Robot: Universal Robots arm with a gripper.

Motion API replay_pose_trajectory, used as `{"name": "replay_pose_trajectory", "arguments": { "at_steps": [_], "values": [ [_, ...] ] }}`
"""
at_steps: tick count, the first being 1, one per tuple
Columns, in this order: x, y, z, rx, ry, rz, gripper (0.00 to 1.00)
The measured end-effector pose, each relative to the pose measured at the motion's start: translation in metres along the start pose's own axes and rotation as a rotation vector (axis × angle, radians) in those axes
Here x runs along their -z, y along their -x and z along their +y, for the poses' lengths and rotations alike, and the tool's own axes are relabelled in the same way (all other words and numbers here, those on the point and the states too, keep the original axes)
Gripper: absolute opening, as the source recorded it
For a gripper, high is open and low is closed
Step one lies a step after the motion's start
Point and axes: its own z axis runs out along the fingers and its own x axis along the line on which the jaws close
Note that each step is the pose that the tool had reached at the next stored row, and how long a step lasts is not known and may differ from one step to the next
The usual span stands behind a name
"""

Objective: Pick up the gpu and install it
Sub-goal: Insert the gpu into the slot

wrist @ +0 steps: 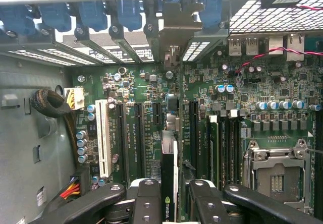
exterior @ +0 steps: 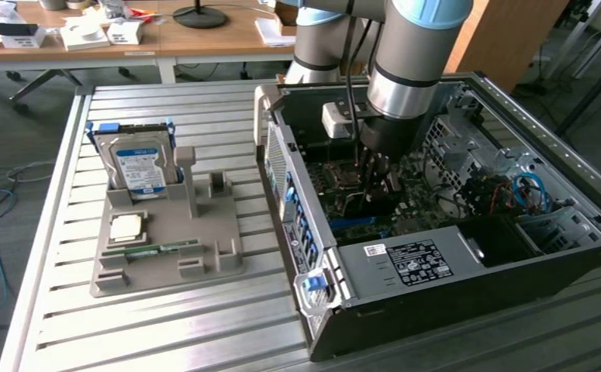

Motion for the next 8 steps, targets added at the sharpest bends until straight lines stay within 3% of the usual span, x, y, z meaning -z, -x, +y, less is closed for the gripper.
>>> {"name": "replay_pose_trajectory", "arguments": {
  "at_steps": [8],
  "values": [
    [0.0000, 0.0000, 0.0000, 0.009, 0.0023, 0.0001, 0.26]
  ]
}}
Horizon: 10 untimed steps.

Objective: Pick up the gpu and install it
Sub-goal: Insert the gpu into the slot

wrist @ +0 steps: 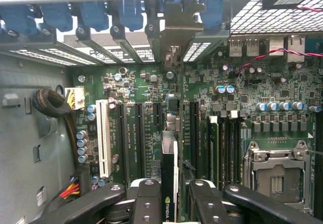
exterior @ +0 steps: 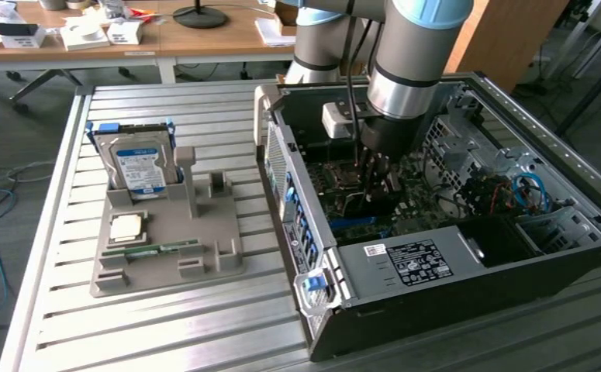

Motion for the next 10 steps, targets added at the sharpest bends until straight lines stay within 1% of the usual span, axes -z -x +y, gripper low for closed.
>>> {"name": "replay_pose_trajectory", "arguments": {
  "at_steps": [10],
  "values": [
    [0.0000, 0.0000, 0.0000, 0.003, 0.0031, 0.0001, 0.26]
  ]
}}
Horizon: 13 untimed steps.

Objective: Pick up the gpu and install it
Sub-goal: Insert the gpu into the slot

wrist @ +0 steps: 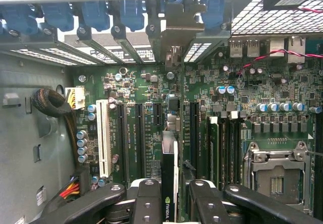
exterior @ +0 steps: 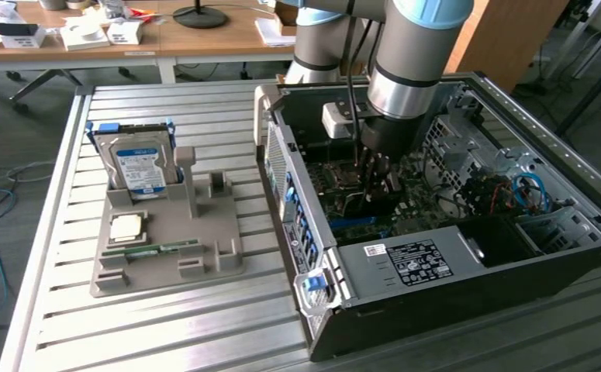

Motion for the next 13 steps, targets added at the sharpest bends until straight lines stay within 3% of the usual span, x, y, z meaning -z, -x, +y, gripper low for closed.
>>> {"name": "replay_pose_trajectory", "arguments": {
  "at_steps": [13],
  "values": [
    [0.0000, 0.0003, -0.0056, 0.000, 0.0005, -0.0004, 0.26]
  ]
}}
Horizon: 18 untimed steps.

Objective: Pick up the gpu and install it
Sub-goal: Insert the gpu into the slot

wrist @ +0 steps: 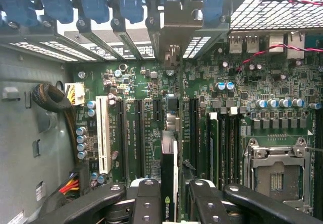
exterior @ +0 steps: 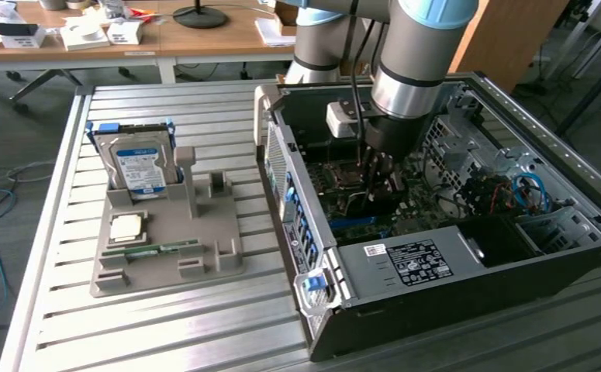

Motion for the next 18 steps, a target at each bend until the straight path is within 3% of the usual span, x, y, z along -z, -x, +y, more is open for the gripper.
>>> {"name": "replay_pose_trajectory", "arguments": {
  "at_steps": [18],
  "values": [
    [-0.0001, 0.0001, 0.0008, 0.011, -0.0049, -0.0003, 0.26]
  ]
}}
